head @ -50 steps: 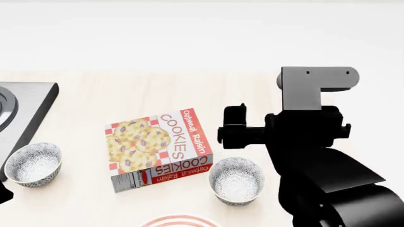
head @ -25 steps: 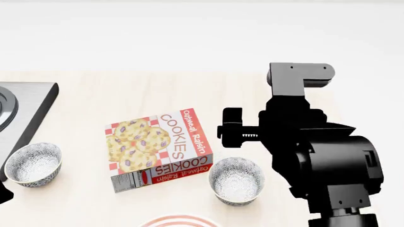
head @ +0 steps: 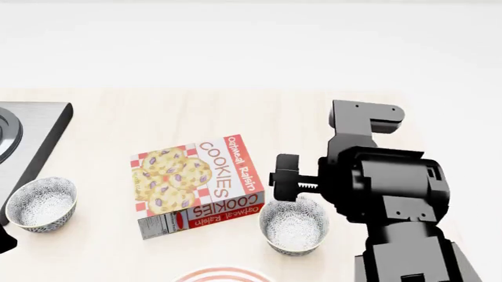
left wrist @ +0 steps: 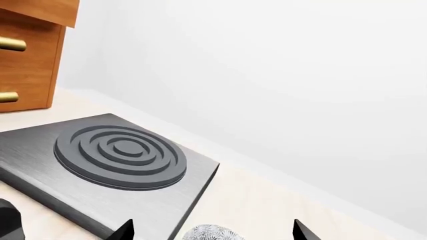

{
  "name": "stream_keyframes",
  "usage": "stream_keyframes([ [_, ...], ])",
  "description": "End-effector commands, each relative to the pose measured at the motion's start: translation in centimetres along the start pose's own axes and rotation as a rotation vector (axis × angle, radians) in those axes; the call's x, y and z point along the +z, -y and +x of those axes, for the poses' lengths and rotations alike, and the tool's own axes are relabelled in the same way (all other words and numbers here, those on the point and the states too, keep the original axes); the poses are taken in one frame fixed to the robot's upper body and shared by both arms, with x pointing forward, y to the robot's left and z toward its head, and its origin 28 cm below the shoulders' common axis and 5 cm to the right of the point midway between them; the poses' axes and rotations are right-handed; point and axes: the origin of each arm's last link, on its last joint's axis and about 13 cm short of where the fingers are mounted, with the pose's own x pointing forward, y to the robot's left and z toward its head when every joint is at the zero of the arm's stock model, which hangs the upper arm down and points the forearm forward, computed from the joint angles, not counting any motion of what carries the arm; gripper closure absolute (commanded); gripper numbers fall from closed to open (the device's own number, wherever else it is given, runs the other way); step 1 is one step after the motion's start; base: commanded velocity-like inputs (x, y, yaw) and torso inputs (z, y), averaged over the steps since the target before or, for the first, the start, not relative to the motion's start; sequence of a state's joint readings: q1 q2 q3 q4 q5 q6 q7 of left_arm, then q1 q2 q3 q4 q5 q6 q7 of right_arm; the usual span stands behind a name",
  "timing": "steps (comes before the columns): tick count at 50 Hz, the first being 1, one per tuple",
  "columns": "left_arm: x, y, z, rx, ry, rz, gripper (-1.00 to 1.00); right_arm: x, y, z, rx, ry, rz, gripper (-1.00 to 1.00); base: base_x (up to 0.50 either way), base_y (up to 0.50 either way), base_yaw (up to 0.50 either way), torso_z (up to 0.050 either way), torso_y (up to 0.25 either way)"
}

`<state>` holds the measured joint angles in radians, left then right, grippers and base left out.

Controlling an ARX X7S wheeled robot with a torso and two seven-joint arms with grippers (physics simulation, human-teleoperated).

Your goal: Pick the akita bowl next to the plate and place it on the plate.

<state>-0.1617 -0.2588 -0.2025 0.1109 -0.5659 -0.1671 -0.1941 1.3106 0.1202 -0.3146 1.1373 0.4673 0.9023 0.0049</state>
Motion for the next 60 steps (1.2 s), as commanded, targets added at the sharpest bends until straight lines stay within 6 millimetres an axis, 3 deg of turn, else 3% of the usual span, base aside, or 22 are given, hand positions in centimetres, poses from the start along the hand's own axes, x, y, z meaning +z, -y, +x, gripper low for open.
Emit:
stream_keyframes([
  [1,0.1,0.0,0.0,0.001,0.001,0.000,-1.00,-0.9,0.3,0.6,-0.005,-0.063,0.025,-1.00,0.00,0.00,0.00,0.000,0.000],
  [60,0.0,0.0,0.0,0.000,0.000,0.000,-1.00,-4.4,0.9,2.1,0.026,-0.142,0.129,-1.00,0.00,0.00,0.00,0.000,0.000],
])
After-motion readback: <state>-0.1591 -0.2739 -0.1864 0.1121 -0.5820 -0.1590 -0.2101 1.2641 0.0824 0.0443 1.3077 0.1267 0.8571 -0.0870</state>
